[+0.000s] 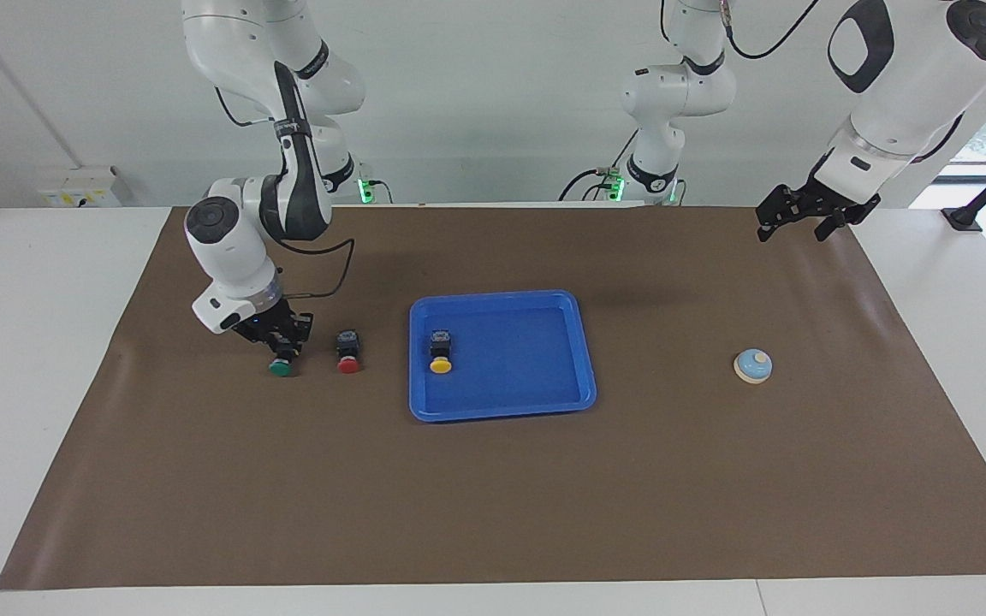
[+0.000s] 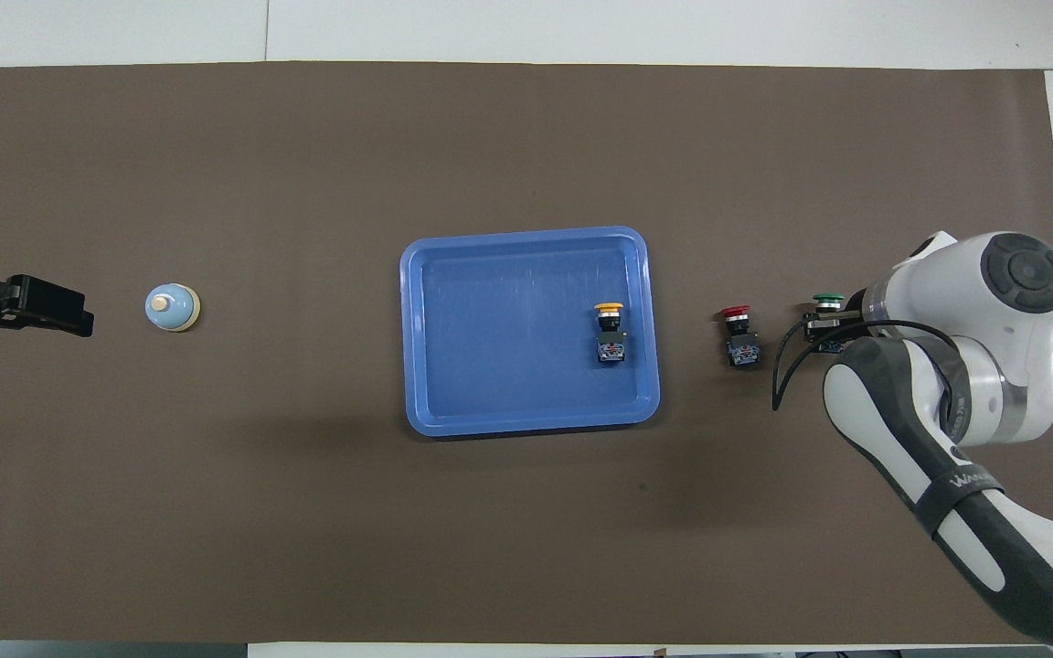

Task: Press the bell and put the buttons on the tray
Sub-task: 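Move the right gripper back and grasp the green button, then place the green button in the tray beside the yellow one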

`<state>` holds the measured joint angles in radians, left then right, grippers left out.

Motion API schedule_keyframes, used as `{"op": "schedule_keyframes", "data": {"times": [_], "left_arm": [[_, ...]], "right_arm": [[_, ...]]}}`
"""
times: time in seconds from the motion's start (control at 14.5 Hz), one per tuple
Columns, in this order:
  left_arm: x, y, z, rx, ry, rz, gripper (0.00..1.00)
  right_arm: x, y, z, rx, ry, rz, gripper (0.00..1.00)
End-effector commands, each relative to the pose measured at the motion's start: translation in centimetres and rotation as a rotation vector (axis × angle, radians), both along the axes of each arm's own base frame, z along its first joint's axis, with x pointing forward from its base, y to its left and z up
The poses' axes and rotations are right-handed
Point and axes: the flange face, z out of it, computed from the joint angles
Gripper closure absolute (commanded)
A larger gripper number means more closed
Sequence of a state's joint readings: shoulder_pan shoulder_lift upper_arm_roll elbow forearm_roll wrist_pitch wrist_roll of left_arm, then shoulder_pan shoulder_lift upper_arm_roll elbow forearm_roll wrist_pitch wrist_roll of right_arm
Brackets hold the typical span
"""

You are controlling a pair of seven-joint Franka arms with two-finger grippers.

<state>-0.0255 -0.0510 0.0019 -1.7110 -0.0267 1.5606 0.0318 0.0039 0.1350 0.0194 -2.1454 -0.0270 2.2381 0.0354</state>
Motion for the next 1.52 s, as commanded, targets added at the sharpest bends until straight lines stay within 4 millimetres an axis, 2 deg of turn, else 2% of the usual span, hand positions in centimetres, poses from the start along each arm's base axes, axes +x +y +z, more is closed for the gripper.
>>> {"op": "schedule_keyframes", "data": {"times": [0.0, 0.14, 0.28, 0.41, 0.48, 0.62, 0.76, 0.9, 1.18, 1.38, 1.45], "left_arm": [[-0.4, 0.0, 0.6, 0.005, 0.005, -0.001, 0.0], [-0.4, 0.0, 0.6, 0.005, 0.005, -0.001, 0.0], [-0.4, 0.0, 0.6, 0.005, 0.005, -0.001, 0.0], [-0.4, 0.0, 0.6, 0.005, 0.005, -0.001, 0.0], [-0.4, 0.0, 0.6, 0.005, 0.005, -0.001, 0.0], [-0.4, 0.0, 0.6, 0.005, 0.005, -0.001, 0.0], [-0.4, 0.0, 0.6, 0.005, 0.005, -0.001, 0.0], [-0.4, 0.0, 0.6, 0.005, 0.005, -0.001, 0.0], [-0.4, 0.0, 0.6, 0.005, 0.005, -0.001, 0.0], [-0.4, 0.0, 0.6, 0.005, 0.005, -0.001, 0.0], [-0.4, 0.0, 0.6, 0.005, 0.005, -0.001, 0.0]], "right_arm": [[3.7, 6.0, 5.8, 0.001, 0.021, 0.003, 1.0], [3.8, 12.3, 7.0, -0.002, -0.002, -0.039, 1.0], [2.5, 19.3, 7.1, -0.001, -0.017, -0.001, 1.0], [1.6, 26.5, 6.2, -0.001, -0.016, 0.02, 1.0], [1.6, 29.1, 5.8, 0.001, -0.019, 0.001, 1.0], [2.2, 32.4, 4.6, 0.008, -0.027, -0.006, 1.0], [1.5, 34.4, 2.8, 0.019, -0.024, 0.009, 1.0], [0.9, 34.8, 0.2, 0.02, -0.02, -0.011, 1.0], [-0.4, 35.6, -0.9, 0.051, 0.015, -0.01, 0.99], [-1.5, 35.1, -2.0, 0.037, 0.043, -0.001, 0.85], [-1.8, 35.3, -2.1, 0.036, 0.044, 0.002, 0.71]]}}
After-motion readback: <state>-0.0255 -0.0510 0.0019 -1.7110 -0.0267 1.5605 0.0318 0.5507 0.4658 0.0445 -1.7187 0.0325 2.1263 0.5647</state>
